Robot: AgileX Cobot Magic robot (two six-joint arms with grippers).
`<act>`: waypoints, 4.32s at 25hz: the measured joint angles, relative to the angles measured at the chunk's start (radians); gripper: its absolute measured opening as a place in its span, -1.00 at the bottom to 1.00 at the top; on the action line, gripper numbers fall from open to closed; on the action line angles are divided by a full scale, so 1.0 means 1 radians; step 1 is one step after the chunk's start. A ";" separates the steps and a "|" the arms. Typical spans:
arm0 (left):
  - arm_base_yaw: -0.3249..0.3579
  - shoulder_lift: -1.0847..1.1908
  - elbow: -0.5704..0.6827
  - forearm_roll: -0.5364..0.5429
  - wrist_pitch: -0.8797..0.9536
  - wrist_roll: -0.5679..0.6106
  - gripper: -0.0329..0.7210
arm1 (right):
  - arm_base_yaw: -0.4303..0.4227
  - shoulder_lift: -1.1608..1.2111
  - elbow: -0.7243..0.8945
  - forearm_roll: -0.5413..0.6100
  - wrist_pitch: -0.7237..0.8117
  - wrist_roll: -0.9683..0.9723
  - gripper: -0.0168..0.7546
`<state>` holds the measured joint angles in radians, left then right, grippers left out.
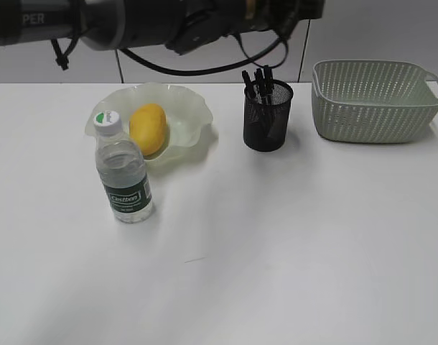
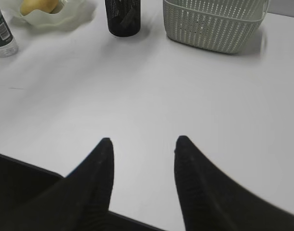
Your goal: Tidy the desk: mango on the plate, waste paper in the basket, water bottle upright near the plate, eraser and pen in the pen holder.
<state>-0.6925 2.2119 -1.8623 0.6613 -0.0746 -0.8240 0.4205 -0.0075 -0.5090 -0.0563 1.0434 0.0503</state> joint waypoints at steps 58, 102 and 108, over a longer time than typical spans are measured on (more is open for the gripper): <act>-0.077 -2.202 1.321 -0.425 1.151 0.544 0.39 | 0.000 0.000 0.000 0.004 0.000 0.001 0.37; 0.455 -2.218 1.323 -0.423 1.144 0.543 -0.27 | -0.325 -0.002 0.000 0.013 -0.003 0.001 0.38; 0.455 -2.218 1.323 -0.423 1.144 0.543 -0.27 | -0.325 -0.002 0.000 0.013 -0.003 0.001 0.38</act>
<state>-0.2377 -0.0061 -0.5392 0.2382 1.0691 -0.2814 0.0951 -0.0096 -0.5090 -0.0431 1.0407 0.0512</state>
